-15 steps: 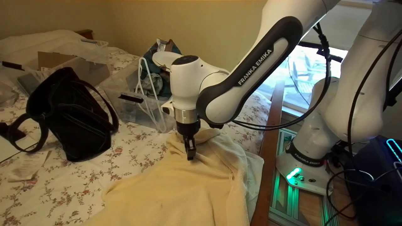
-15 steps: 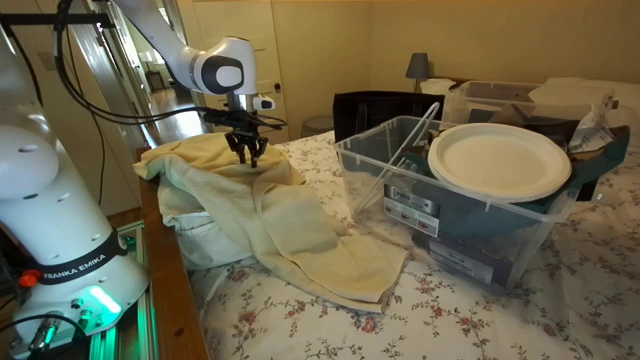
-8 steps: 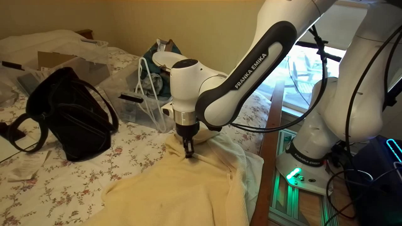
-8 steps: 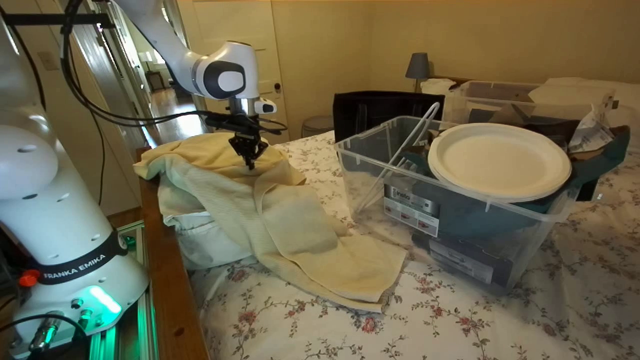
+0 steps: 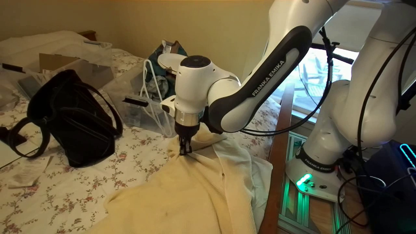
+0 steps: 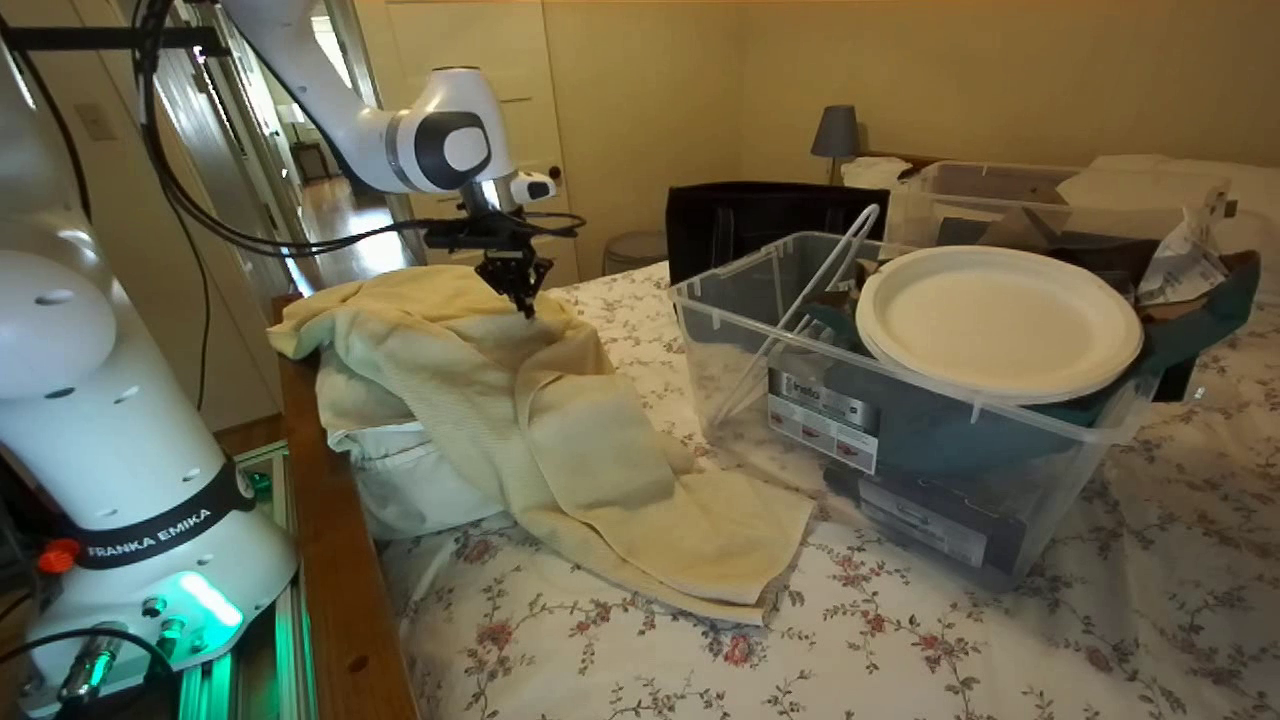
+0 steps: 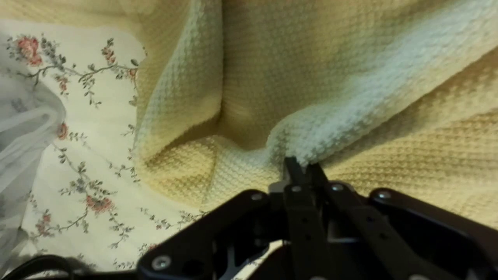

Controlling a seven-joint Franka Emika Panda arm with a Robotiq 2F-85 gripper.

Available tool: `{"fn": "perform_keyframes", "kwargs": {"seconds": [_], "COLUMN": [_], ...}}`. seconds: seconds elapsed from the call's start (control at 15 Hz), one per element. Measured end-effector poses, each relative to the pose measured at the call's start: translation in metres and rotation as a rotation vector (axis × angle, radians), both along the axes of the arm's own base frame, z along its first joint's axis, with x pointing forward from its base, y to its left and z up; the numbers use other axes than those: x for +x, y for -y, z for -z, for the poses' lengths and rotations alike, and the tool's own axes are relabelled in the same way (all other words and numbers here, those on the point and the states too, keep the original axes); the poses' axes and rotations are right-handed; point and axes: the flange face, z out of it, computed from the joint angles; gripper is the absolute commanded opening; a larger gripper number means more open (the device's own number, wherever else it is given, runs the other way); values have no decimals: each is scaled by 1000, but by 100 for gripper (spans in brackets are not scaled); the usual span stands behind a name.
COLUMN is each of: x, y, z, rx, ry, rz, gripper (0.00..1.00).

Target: Unfold the towel.

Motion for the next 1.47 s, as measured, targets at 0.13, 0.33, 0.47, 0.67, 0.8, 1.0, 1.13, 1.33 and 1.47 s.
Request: {"fn": "perform_keyframes", "kwargs": {"seconds": [0.13,0.33,0.47,0.67,0.8,1.0,1.13,1.33,1.47], "x": [3,3,2,-6,-20,-53,-76,-107,-121], "y": [-2,-5,-7,-16,-25,-34,-37,-43,-46], "z": [-8,-11,-12,-23,-44,-80,-105,-147,-171], "rx": [-14,-26,-26,-41,-67,-148,-207,-255,-255], "ry": [55,90,90,69,27,-52,-90,-94,-51], "rz": [-21,-46,-53,-61,-49,-21,8,62,84], "gripper": [1,33,44,66,81,99,100,100,100]}}
